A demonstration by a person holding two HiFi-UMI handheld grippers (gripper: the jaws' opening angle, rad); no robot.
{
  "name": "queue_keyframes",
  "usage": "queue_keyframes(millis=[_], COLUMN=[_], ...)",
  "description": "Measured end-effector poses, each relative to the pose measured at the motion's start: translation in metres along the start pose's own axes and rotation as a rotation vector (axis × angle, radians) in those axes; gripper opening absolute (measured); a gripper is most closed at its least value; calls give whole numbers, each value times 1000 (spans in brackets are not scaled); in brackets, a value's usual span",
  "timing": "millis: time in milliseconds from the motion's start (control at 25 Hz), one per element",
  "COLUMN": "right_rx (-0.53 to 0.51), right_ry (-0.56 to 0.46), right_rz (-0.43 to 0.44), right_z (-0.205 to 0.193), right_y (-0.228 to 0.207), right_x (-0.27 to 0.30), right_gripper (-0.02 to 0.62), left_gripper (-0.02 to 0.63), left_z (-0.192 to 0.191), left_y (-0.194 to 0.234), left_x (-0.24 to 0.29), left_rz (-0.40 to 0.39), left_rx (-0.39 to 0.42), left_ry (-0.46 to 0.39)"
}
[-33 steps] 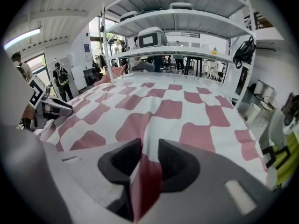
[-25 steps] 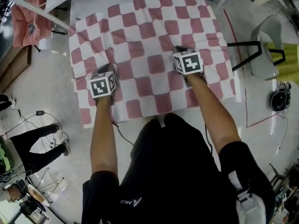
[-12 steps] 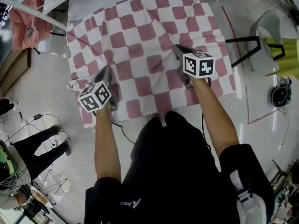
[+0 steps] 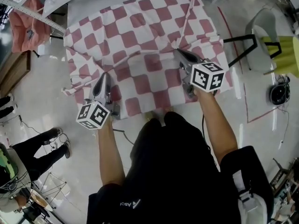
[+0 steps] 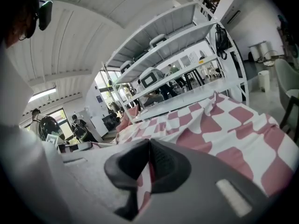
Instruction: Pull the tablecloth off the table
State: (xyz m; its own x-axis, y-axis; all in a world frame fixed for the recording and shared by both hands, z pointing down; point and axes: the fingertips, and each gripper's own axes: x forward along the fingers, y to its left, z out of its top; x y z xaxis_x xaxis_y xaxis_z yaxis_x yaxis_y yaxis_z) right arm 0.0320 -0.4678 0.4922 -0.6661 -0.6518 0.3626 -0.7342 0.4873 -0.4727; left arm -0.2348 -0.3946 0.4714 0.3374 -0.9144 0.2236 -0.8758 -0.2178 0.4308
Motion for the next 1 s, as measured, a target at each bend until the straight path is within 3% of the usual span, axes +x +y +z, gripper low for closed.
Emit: queue_keyframes(millis=[240,600,840,1000], right_rx=[53,-12,-45,-58], right_ry=[-128,-263,-340,-385], right_rz=[8,25,102,167], right_z=[-4,34,30,29], right_y=[38,97,133,148], right_x=[-52,-101,-162,-220], right_gripper=[2,3,2,2], left_gripper=[8,9,9,9], left_z=[22,73,81,84], left_y=[-23,-51,-86,-137], left_x=[-52,-108,-155,-200], left_rz=[-70,-149,-168,-169], left_rx=[-4,-1,21,49], left_ry=[-103,-208,-304,-379])
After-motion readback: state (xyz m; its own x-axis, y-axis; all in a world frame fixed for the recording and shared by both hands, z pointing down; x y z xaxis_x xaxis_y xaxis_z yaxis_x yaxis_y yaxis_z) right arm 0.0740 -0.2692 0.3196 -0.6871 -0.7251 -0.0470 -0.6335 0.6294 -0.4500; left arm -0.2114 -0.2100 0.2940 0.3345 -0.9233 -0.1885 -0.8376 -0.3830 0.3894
